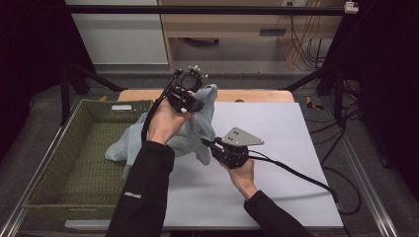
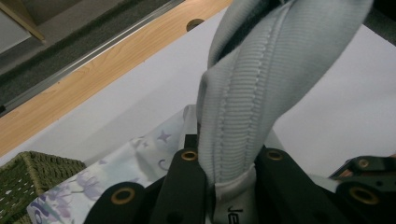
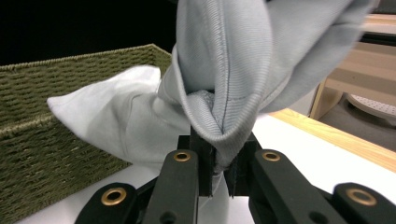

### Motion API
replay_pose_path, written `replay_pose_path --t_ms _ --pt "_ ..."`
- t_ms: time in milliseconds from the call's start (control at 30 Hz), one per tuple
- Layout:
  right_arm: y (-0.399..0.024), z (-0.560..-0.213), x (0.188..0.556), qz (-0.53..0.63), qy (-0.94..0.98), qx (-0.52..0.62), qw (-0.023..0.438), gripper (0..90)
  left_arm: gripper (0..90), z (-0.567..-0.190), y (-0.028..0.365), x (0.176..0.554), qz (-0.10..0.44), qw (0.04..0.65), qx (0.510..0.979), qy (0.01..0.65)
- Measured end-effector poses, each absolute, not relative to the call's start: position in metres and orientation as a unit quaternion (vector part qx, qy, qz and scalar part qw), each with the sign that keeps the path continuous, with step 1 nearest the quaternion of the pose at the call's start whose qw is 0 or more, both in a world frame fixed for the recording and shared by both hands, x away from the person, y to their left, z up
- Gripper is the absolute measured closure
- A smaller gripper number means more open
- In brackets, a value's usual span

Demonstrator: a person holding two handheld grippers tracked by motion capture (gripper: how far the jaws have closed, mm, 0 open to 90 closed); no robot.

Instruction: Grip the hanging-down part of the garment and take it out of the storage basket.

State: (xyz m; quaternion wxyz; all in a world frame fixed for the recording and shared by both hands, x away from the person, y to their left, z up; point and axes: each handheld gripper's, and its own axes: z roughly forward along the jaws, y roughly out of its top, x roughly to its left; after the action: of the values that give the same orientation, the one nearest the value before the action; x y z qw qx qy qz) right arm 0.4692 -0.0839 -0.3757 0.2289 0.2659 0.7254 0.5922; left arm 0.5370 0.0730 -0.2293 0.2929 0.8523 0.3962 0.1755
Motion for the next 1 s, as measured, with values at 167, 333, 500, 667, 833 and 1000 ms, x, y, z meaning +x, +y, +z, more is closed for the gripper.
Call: replay_pose_path --t_ms 167,333,500,667,833,1000 --pt "-0.097 -0.369 0.464 0.590 0.727 0.266 0.227 84.1 84.0 -0.229 0.070 0.536 0.171 0.288 0.860 0.386" --pt "-0.109 -0.364 0.458 0.586 0.731 0.261 0.232 84.2 84.0 -0.229 0.065 0.535 0.168 0.287 0.863 0.381" --pt "-0.117 -0.360 0.456 0.586 0.729 0.262 0.239 84.2 84.0 -0.229 0.062 0.533 0.168 0.289 0.863 0.378" --pt "-0.123 -0.356 0.454 0.588 0.726 0.262 0.243 84.3 84.0 -0.229 0.060 0.532 0.166 0.291 0.864 0.375" --pt "-0.133 -0.349 0.451 0.591 0.720 0.265 0.251 84.3 84.0 -0.228 0.057 0.531 0.163 0.293 0.865 0.373" --pt "-0.138 -0.347 0.451 0.592 0.716 0.266 0.255 84.3 84.0 -0.228 0.054 0.531 0.163 0.292 0.867 0.370"
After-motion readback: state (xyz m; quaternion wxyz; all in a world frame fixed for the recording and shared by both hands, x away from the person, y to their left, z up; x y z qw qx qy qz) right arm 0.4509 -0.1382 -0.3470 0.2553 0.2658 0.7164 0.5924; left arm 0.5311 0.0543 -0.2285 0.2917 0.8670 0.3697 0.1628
